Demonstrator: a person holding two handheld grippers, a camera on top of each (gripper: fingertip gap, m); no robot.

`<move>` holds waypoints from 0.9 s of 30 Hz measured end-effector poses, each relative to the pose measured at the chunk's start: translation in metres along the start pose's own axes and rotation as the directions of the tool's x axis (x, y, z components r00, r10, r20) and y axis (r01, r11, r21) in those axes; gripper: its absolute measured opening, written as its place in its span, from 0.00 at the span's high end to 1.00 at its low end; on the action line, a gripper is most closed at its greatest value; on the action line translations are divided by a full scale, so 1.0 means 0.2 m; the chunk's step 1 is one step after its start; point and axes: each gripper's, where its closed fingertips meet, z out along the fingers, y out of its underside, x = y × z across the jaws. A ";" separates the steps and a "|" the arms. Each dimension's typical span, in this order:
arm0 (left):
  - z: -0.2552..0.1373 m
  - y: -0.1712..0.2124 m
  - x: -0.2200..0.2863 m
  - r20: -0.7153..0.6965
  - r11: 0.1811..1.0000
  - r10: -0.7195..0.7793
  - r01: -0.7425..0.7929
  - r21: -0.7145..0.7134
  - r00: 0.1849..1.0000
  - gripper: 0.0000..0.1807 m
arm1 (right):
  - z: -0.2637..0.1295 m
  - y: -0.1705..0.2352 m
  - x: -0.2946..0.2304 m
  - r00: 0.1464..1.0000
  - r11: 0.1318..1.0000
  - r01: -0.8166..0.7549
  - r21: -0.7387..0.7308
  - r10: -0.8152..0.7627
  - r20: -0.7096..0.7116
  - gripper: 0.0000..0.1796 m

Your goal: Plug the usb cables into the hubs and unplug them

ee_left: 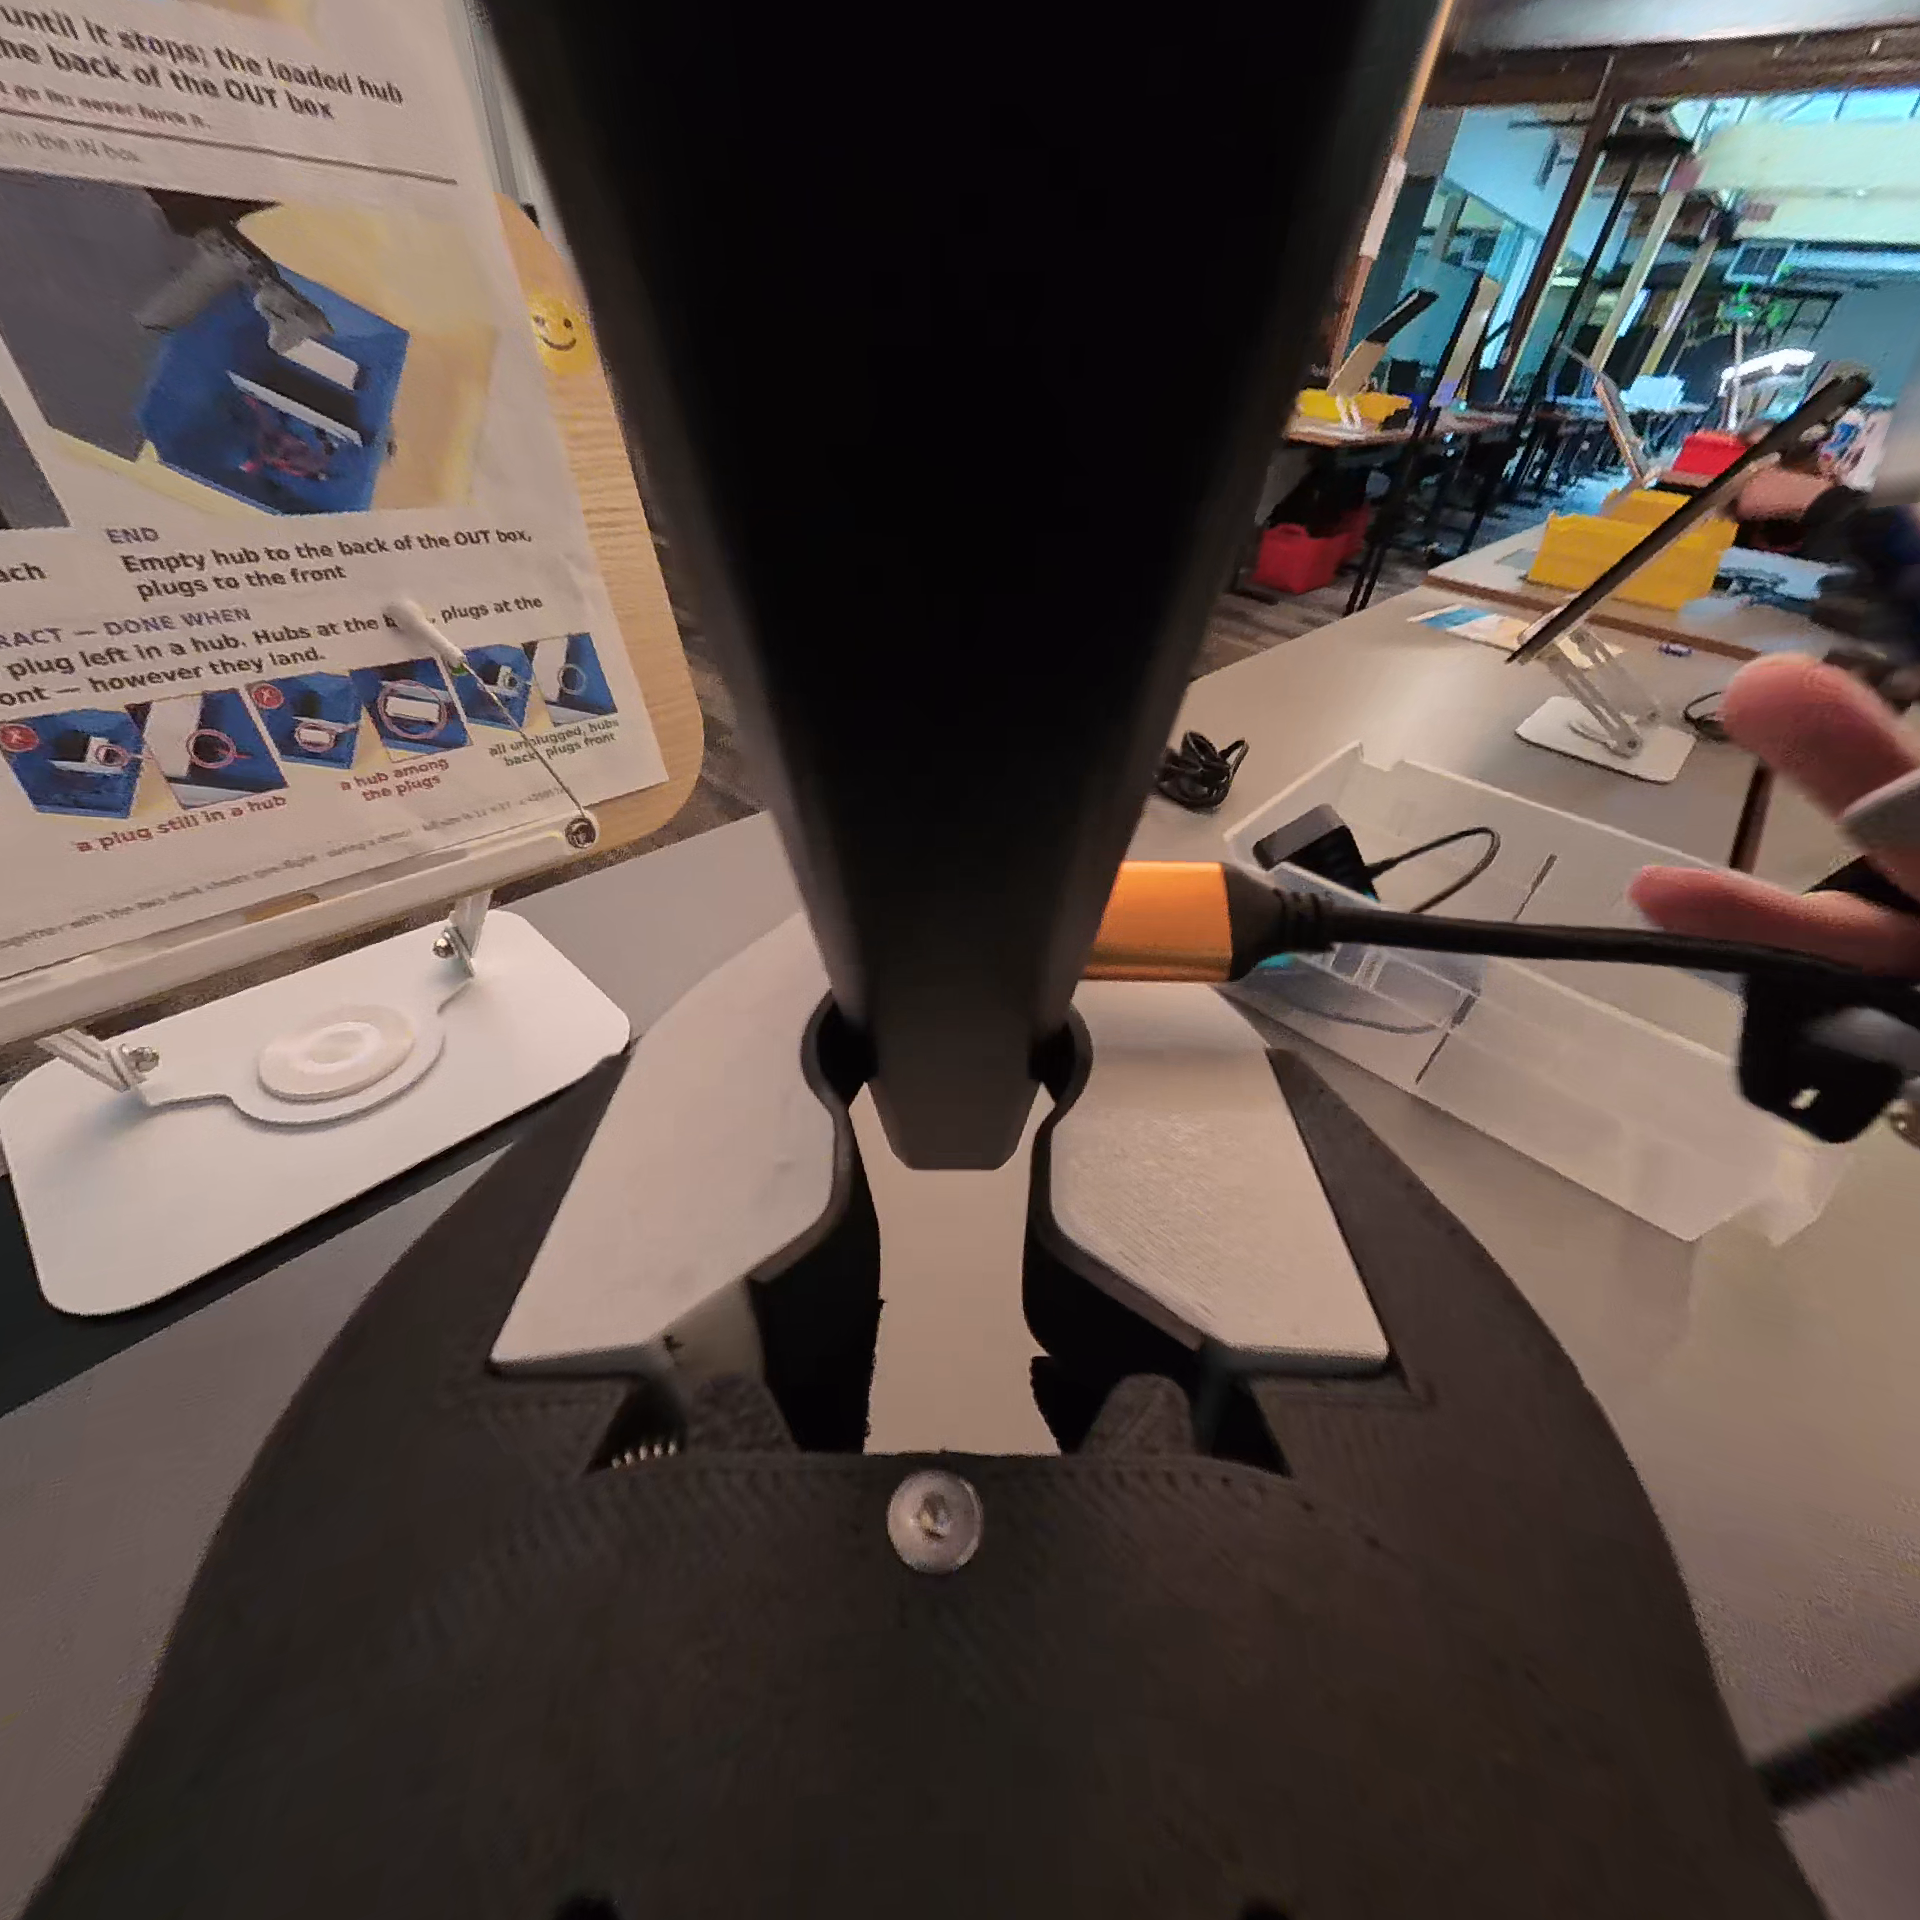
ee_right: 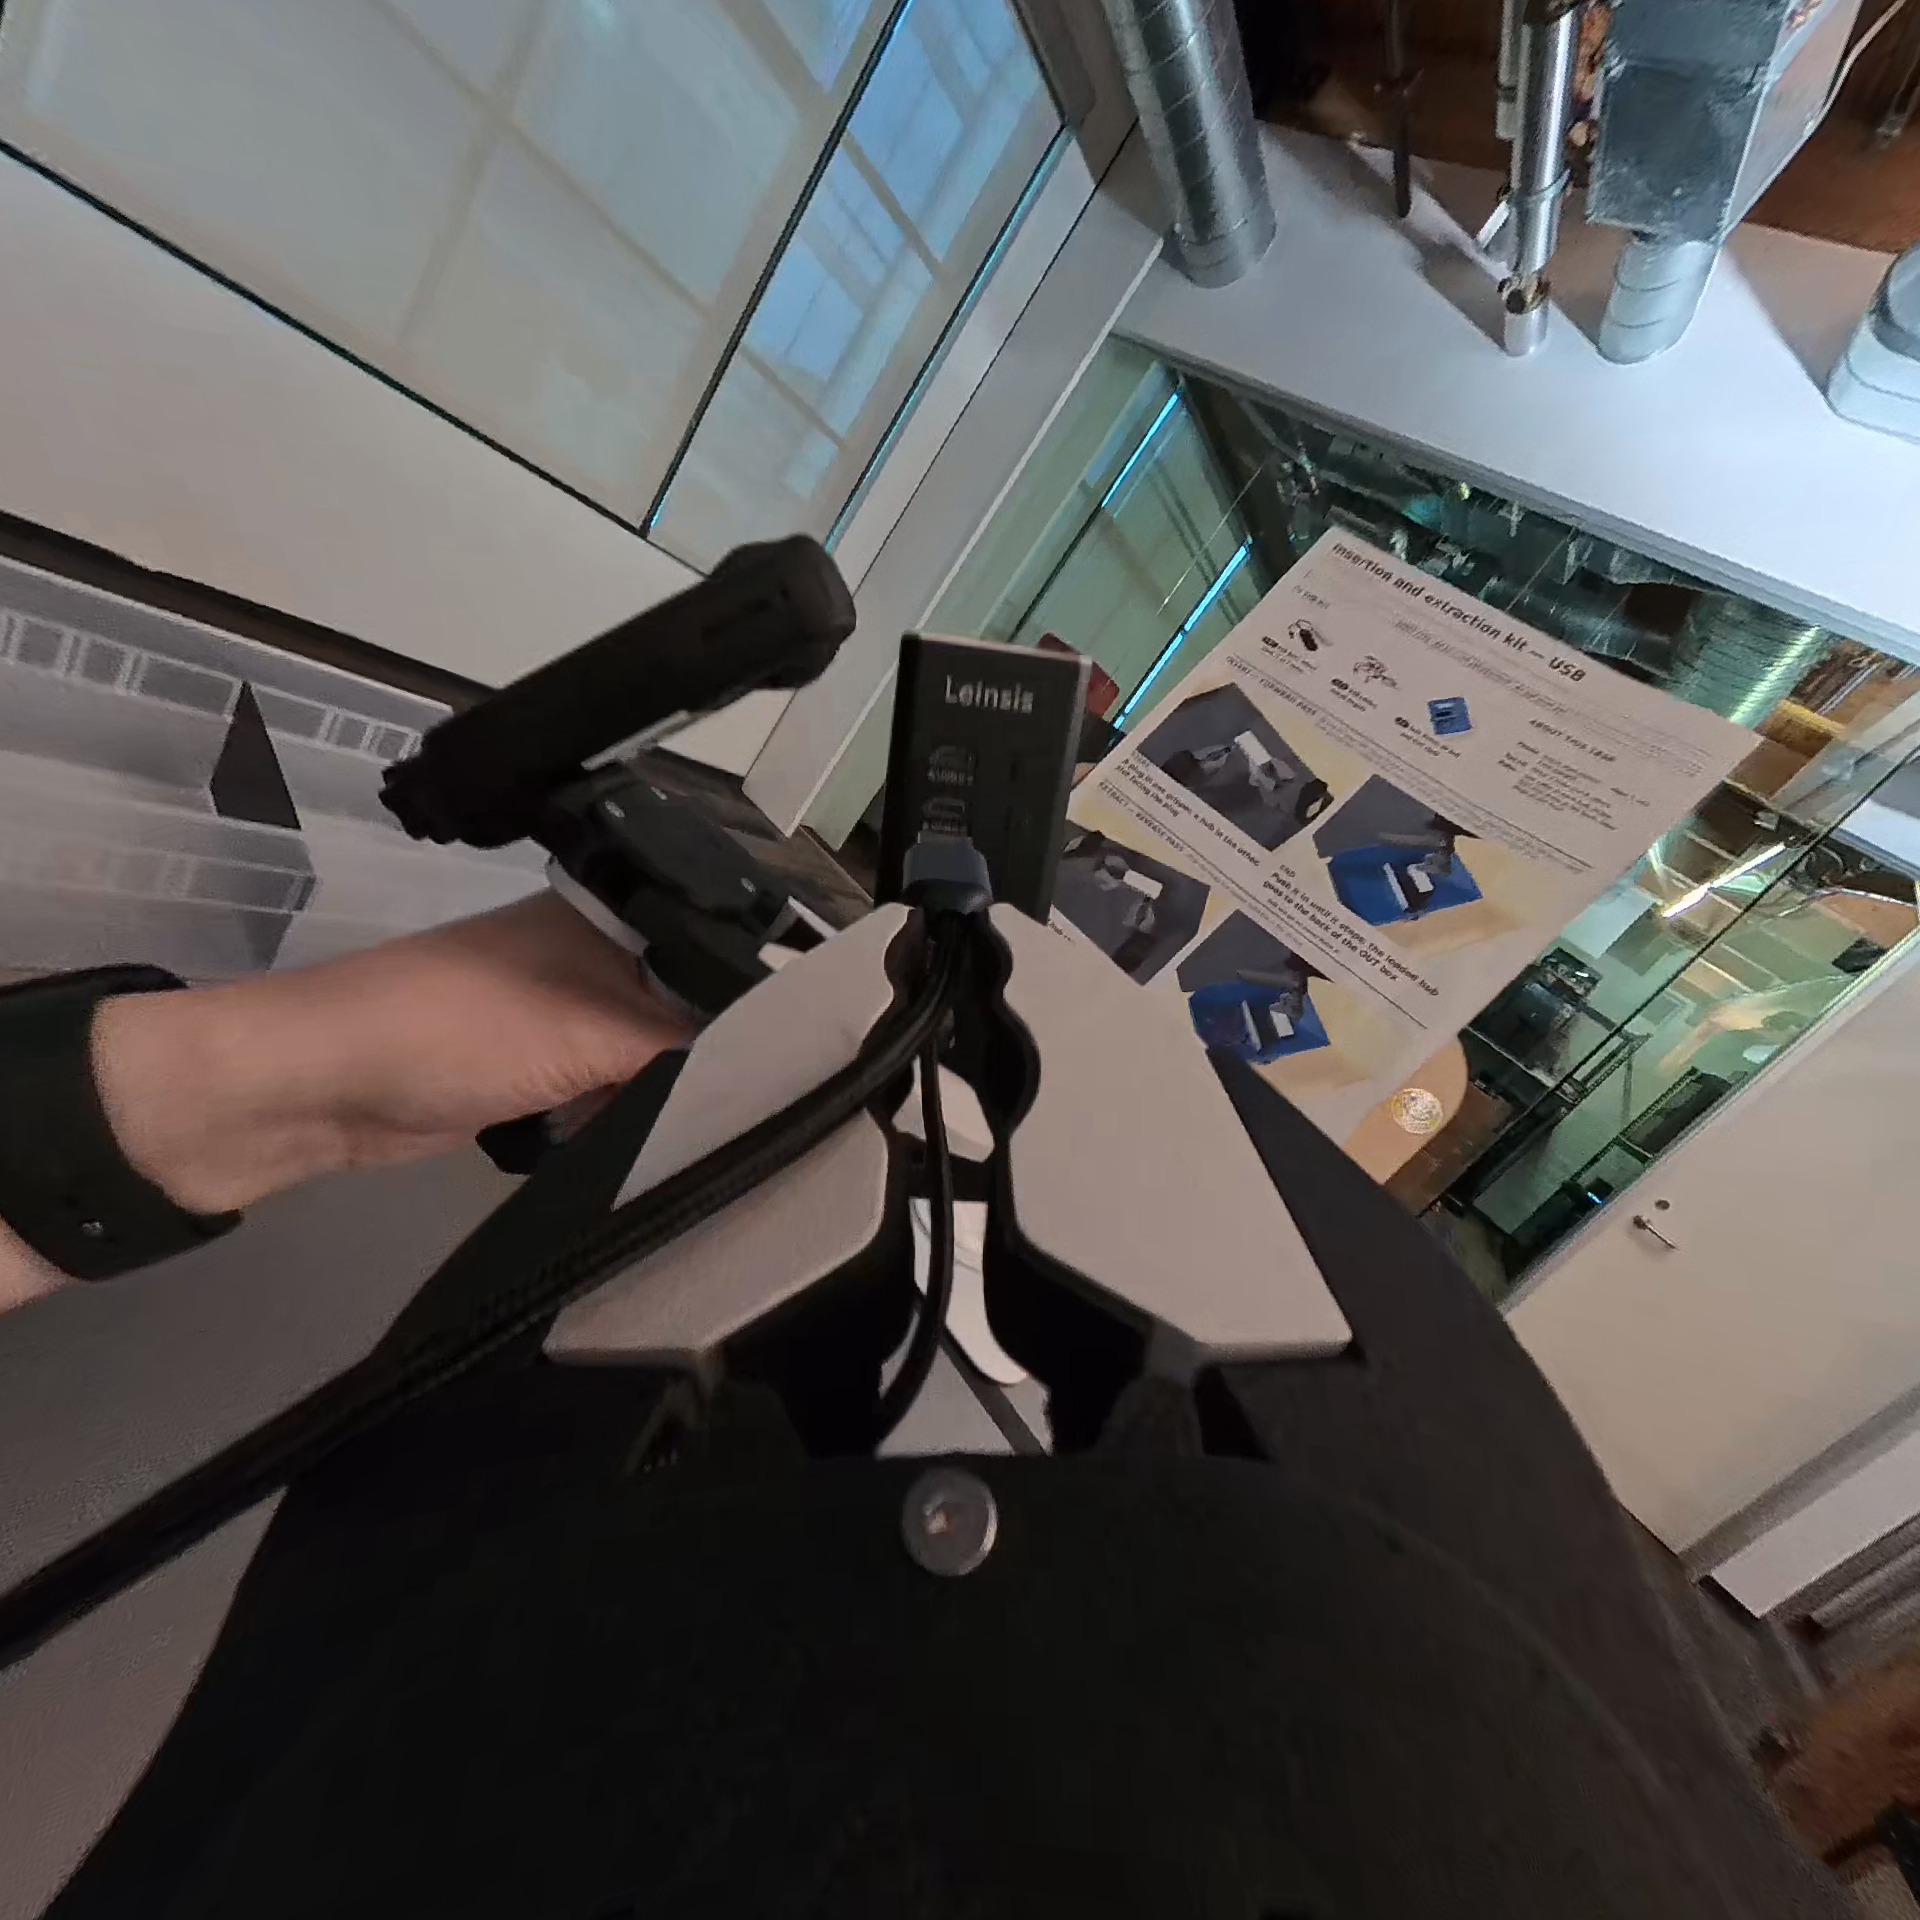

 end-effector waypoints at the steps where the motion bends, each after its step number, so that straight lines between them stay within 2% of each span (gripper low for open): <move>1: 0.00 -0.01 0.00 -0.003 1.000 -0.005 0.005 0.017 1.000 0.84 | 0.01 0.02 -0.01 1.000 1.000 0.009 -0.008 -0.009 0.002 0.96; 10: 0.00 -0.06 0.05 0.008 0.994 0.053 -0.053 0.093 0.999 0.84 | 0.06 0.13 -0.03 0.998 0.995 0.062 -0.082 -0.062 -0.001 0.96; 27: 0.01 -0.06 0.11 -0.026 0.992 0.098 -0.096 0.077 0.995 0.84 | 0.06 0.15 -0.03 0.996 0.993 0.083 -0.082 -0.081 0.023 0.96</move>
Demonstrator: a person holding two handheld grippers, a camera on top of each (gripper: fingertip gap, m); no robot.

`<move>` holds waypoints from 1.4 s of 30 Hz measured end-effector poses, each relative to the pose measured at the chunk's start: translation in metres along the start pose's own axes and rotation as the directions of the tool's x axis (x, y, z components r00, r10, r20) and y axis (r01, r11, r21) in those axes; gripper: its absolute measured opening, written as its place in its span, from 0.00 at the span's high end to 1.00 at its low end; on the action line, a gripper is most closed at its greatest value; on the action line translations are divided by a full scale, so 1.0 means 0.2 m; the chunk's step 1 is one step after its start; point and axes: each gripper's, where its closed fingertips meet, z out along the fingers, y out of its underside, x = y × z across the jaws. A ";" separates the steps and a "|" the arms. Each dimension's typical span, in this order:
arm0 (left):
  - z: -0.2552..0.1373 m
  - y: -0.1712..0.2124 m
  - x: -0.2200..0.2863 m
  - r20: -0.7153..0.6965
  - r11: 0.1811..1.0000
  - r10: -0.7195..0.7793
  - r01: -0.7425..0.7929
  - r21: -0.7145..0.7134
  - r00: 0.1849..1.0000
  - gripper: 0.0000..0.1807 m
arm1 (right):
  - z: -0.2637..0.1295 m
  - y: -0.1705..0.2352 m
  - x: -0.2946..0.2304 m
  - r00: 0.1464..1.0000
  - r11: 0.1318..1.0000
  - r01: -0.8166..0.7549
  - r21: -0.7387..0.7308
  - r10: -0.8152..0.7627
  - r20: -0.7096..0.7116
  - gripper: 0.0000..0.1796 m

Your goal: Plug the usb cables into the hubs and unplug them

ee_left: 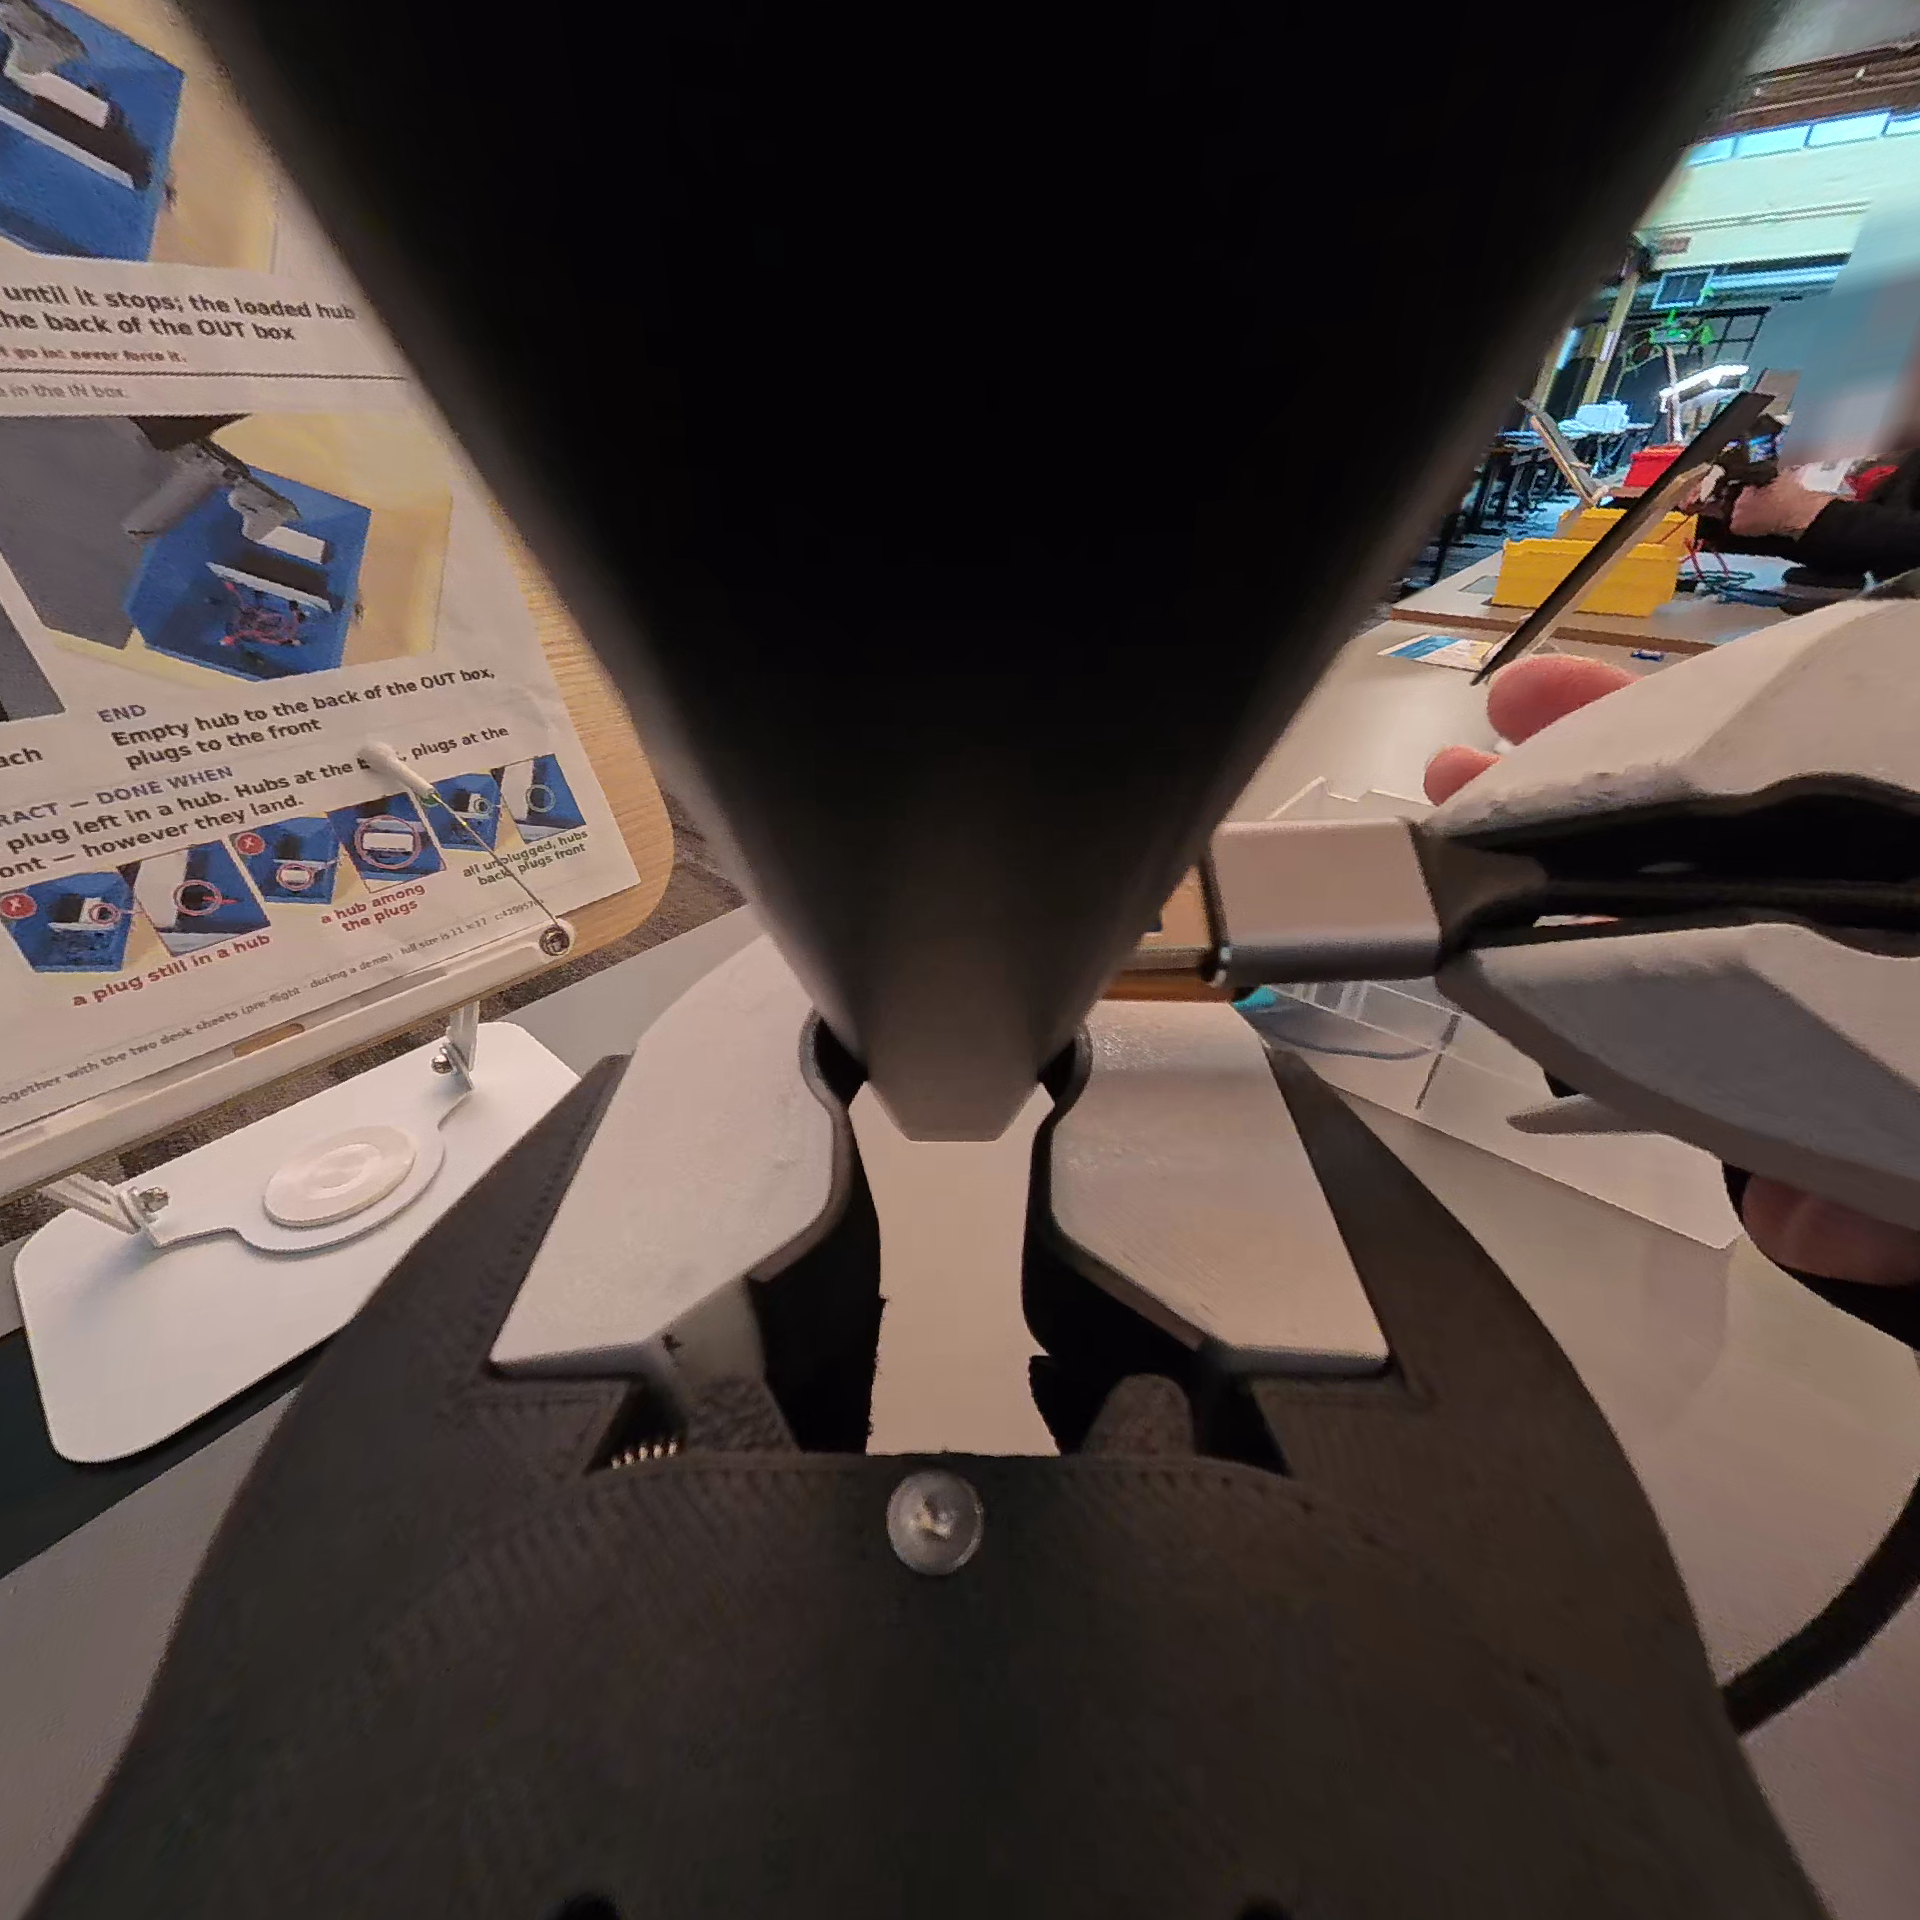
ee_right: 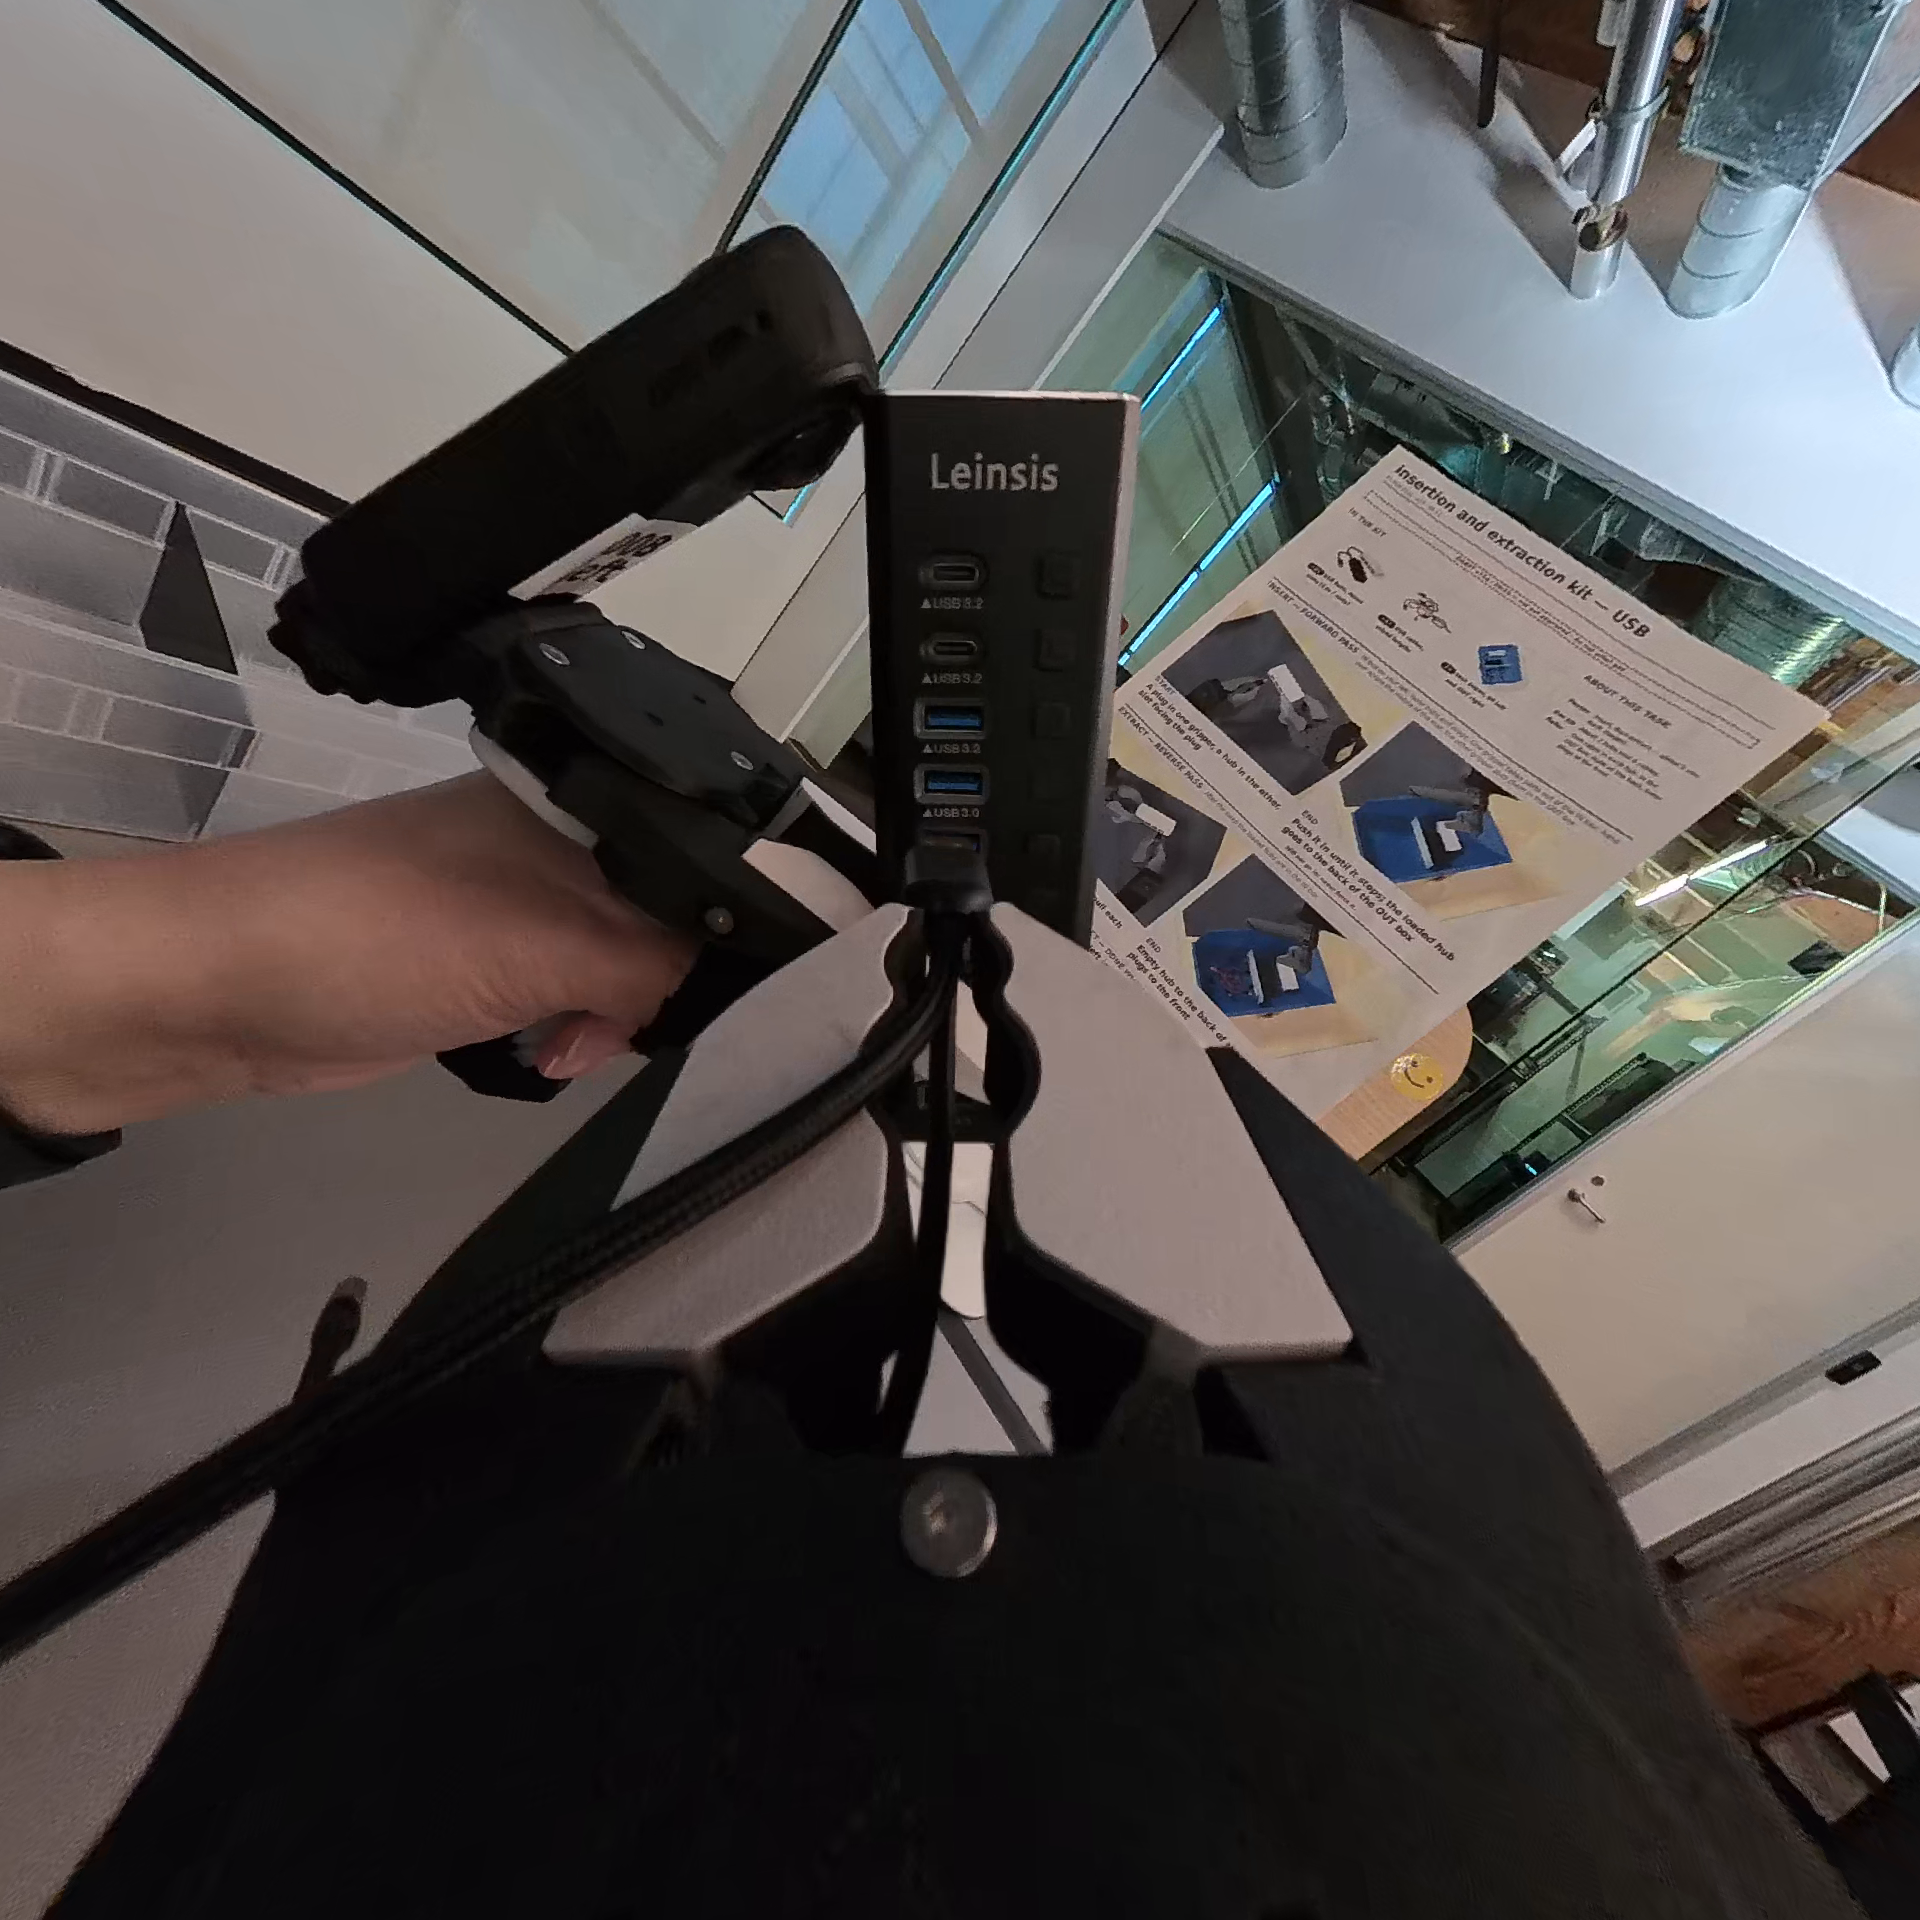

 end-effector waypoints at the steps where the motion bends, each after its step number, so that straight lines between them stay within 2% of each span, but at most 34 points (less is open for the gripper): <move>1: 0.00 0.00 0.00 -0.004 1.000 0.000 0.000 -0.002 1.000 0.84 | 0.00 0.00 0.00 1.000 1.000 0.004 -0.001 -0.004 -0.002 0.96; 22: -0.01 0.00 0.00 0.049 0.991 0.134 -0.133 -0.034 0.990 0.84 | 0.00 -0.01 0.00 0.998 0.999 0.051 0.005 -0.050 -0.031 0.95; 26: -0.01 -0.02 0.02 0.041 0.990 0.139 -0.138 -0.009 0.990 0.84 | 0.00 -0.01 0.00 1.000 1.000 0.009 0.028 -0.008 -0.027 0.95; 37: -0.01 0.01 0.00 0.105 0.959 0.280 -0.273 -0.076 0.954 0.84 | 0.00 0.02 0.00 1.000 1.000 -0.002 0.010 0.002 -0.021 0.96; 42: -0.01 0.02 0.01 0.026 0.986 0.151 -0.149 -0.069 0.988 0.84 | 0.02 0.01 0.00 0.999 0.999 -0.032 0.039 0.031 0.011 0.95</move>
